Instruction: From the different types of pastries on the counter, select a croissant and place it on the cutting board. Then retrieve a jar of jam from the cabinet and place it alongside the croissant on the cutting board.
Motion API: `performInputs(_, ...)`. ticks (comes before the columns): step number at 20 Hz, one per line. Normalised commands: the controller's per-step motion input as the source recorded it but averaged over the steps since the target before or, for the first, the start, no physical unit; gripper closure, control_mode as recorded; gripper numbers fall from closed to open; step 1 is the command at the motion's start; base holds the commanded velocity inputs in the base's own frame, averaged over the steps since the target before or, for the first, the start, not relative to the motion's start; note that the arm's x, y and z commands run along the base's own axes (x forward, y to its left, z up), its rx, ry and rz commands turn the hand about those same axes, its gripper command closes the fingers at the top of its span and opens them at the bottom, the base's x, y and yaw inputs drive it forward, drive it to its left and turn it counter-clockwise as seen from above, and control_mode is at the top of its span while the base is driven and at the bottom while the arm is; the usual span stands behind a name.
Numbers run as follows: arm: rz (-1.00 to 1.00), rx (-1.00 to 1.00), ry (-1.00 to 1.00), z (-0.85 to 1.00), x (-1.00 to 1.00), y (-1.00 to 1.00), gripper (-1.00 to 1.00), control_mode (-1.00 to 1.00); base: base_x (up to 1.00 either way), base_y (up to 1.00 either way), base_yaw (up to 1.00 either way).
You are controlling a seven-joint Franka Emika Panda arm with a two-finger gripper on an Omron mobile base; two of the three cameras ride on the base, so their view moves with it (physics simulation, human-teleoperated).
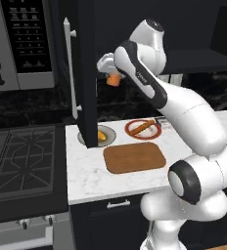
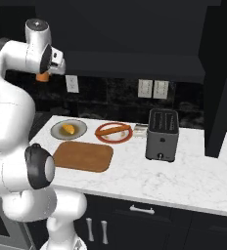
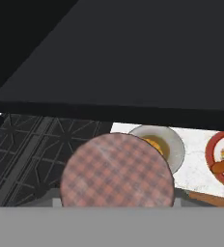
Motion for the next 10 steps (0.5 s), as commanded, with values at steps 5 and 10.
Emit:
performInputs(5, -0.11, 0.06, -0.16, -0.93, -1.0, -0.41, 1.0, -1.0, 0.0, 0.0, 0.0)
performInputs(10, -0.06, 0.0, -0.06, -0.74, -0.81, -0.31, 1.0, -1.0, 0.0, 0.0, 0.0)
